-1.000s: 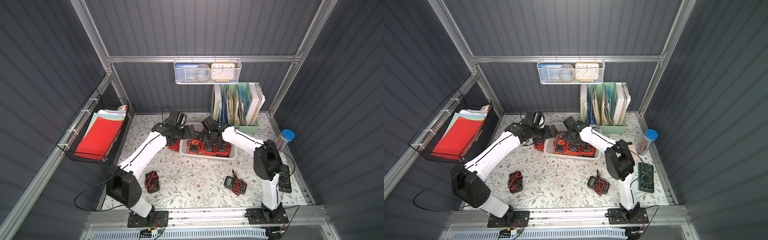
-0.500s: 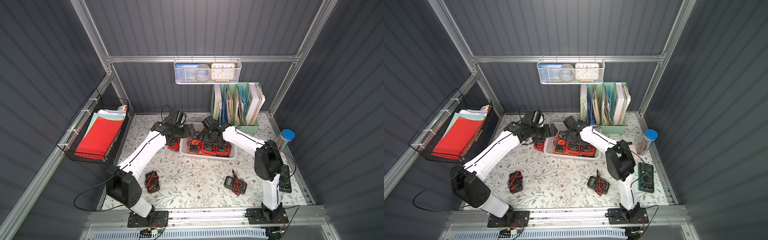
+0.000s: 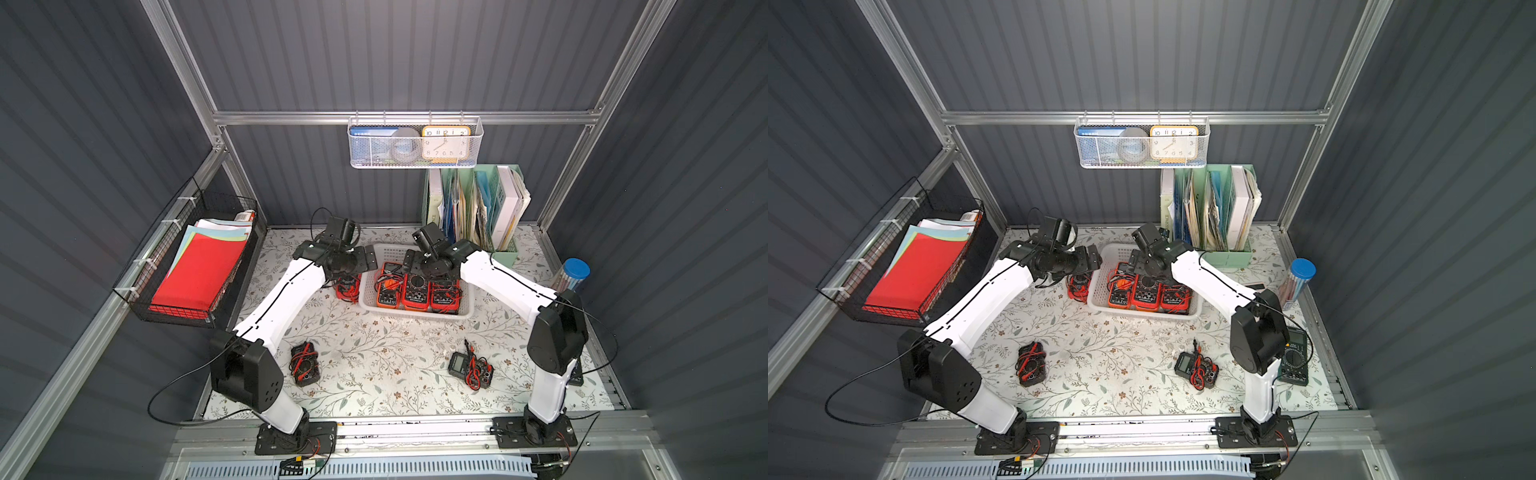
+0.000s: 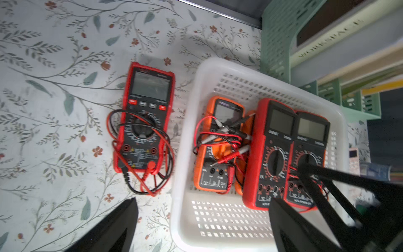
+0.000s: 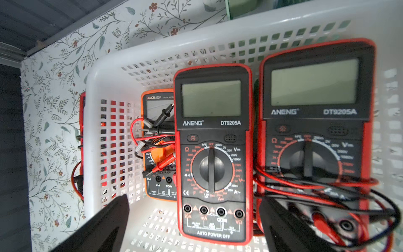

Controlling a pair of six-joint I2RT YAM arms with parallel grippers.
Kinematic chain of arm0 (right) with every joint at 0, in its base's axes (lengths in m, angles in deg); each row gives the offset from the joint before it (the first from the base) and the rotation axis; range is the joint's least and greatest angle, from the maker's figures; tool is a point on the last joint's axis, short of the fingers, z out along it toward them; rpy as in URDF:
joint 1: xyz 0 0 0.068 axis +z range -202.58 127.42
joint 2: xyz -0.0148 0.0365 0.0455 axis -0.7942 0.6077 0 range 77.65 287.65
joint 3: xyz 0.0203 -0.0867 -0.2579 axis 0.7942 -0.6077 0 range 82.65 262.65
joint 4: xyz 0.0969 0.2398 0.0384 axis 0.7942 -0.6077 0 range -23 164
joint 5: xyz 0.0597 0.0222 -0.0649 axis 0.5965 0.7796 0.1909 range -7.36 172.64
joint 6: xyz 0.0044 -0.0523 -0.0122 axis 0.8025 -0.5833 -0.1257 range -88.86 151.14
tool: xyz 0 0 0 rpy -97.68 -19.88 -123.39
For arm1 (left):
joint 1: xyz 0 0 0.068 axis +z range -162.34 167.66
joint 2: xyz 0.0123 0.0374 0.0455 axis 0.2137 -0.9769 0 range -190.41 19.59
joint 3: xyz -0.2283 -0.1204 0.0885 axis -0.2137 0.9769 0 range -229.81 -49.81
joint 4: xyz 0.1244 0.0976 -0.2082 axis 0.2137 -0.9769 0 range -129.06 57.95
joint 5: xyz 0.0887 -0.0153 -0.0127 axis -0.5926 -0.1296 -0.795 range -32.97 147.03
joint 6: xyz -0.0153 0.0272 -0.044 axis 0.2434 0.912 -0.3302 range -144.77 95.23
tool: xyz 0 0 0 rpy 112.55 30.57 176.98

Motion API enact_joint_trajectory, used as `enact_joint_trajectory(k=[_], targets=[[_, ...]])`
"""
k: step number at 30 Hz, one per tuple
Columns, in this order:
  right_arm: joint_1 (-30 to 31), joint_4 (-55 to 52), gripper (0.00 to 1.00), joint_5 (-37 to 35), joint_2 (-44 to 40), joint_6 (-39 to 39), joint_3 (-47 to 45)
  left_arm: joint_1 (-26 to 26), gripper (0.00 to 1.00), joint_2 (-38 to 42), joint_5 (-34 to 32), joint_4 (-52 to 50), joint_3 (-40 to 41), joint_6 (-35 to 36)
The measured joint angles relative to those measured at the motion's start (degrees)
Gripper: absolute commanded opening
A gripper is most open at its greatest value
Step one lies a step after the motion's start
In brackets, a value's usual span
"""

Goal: Put the multimeter into the basket
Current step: Place the multimeter in the basket, then pick up the multimeter from the center of the board.

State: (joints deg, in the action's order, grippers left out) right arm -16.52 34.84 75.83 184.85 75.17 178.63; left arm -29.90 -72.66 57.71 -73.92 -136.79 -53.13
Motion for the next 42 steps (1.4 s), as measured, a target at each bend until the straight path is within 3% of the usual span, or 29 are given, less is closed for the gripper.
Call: enact_joint_trajectory(k=[6,15,29,42], targets=[[0.0,2.4,0.99,2.6,-7.2,-0.2,-5.7,5.9,0.99,-4.0,-1.3,-0.9,0.0,3.1],[0.0,5.8,0.99,4.2,-16.8,-0.3,-16.4,8.2,0.99,-15.6,-0.3,-1.9,0.0,9.5],[0.0,6.5,0.99,4.3,-17.7,-0.3,-19.9,9.3,0.99,-20.7,5.6,0.5,0.0,12.8],[0.0,6.5,0.99,4.5,-17.6,-0.1,-19.9,9.0,0.99,-25.6,2.3,-1.3,-3.7,13.0]])
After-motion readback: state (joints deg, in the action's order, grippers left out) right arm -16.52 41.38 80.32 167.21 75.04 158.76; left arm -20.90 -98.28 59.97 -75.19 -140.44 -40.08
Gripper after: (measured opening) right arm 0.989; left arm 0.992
